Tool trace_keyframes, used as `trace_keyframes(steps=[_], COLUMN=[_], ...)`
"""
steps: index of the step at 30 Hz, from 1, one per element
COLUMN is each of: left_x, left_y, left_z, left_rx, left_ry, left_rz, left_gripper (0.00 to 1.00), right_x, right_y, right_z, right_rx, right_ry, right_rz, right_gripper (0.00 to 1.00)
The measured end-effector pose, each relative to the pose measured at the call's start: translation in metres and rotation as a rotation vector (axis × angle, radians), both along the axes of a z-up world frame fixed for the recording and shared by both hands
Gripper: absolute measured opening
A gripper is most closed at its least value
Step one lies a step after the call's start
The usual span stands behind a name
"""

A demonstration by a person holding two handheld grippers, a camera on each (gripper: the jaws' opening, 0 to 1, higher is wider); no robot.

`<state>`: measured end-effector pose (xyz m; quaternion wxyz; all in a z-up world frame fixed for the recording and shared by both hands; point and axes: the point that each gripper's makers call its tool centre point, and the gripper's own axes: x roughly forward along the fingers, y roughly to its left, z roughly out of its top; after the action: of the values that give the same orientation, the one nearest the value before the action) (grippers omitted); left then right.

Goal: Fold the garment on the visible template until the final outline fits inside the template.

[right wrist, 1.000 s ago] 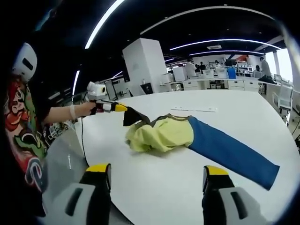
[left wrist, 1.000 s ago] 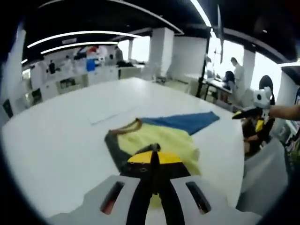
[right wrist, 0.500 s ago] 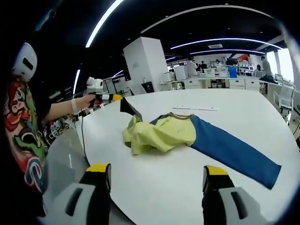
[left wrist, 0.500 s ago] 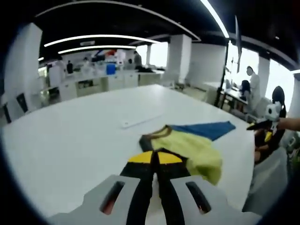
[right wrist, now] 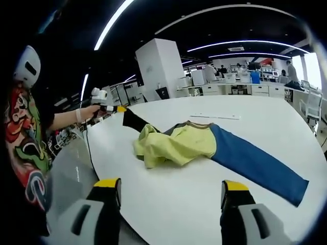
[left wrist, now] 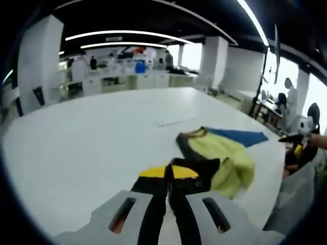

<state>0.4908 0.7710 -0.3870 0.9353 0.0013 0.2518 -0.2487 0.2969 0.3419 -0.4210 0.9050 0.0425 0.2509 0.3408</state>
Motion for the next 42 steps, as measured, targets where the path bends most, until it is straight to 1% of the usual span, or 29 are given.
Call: trace_keyframes(steps=[5, 6, 7, 10, 14, 17, 19, 23, 25, 27, 28, 30, 32, 33, 37, 40, 42], left_x=[-0.006, -0.007, -0.007, -0.007, -0.004, -0.011, -0.014, -0.019, -0.019, -0.020, -0.020, -0.019, -0.017, -0.015, -0.009, -0.004, 0.000], left_y=[0.024, 0.030, 0.035, 0.049, 0.067, 0.079, 0.092, 0.110, 0.117, 0.121, 0.127, 0.134, 0.141, 0.142, 0.145, 0.149, 0.151], left_z=[-0.010, -0.012, -0.014, -0.019, -0.027, -0.039, -0.050, -0.064, -0.070, -0.074, -0.078, -0.085, -0.091, -0.092, -0.103, -0.113, -0.118], left_rx=[0.006, 0.006, -0.006, 0.013, 0.007, 0.037, 0.052, 0.023, 0.033, 0.028, 0.019, 0.029, 0.038, 0.033, 0.060, 0.052, 0.066], left_ry=[0.031, 0.038, 0.044, 0.056, 0.079, 0.111, 0.134, 0.163, 0.167, 0.173, 0.178, 0.191, 0.192, 0.197, 0.212, 0.238, 0.242], left_rz=[0.047, 0.057, 0.069, 0.095, 0.132, 0.148, 0.172, 0.222, 0.237, 0.250, 0.268, 0.282, 0.290, 0.296, 0.303, 0.335, 0.335], left_gripper=[0.00, 0.00, 0.00, 0.00, 0.00, 0.00, 0.00, 0.00, 0.00, 0.00, 0.00, 0.00, 0.00, 0.00, 0.00, 0.00, 0.00], right_x=[0.003, 0.005, 0.006, 0.009, 0.012, 0.011, 0.011, 0.012, 0.013, 0.016, 0.018, 0.020, 0.021, 0.023, 0.025, 0.025, 0.023], right_y=[0.002, 0.001, 0.001, 0.001, -0.001, -0.003, -0.004, -0.008, -0.012, -0.016, -0.019, -0.023, -0.028, -0.036, -0.043, -0.043, -0.043], right_z=[0.003, 0.004, 0.006, 0.008, 0.009, 0.007, 0.008, 0.006, 0.004, 0.003, 0.002, -0.002, -0.005, -0.008, -0.010, -0.009, -0.011], right_rx=[-0.006, -0.007, -0.006, -0.010, -0.024, -0.038, -0.041, -0.054, -0.067, -0.078, -0.083, -0.108, -0.133, -0.138, -0.145, -0.148, -0.155], right_ry=[-0.008, -0.018, -0.022, -0.030, -0.039, -0.033, -0.037, -0.035, -0.032, -0.034, -0.032, -0.029, -0.026, -0.015, -0.008, -0.006, -0.001], right_rz=[0.008, 0.006, 0.006, 0.005, 0.002, 0.000, -0.003, -0.014, -0.018, -0.023, -0.025, -0.024, -0.023, -0.025, -0.030, -0.032, -0.033], right_gripper=[0.80, 0.81, 0.81, 0.83, 0.84, 0.84, 0.85, 0.86, 0.87, 0.88, 0.88, 0.88, 0.90, 0.91, 0.91, 0.90, 0.90])
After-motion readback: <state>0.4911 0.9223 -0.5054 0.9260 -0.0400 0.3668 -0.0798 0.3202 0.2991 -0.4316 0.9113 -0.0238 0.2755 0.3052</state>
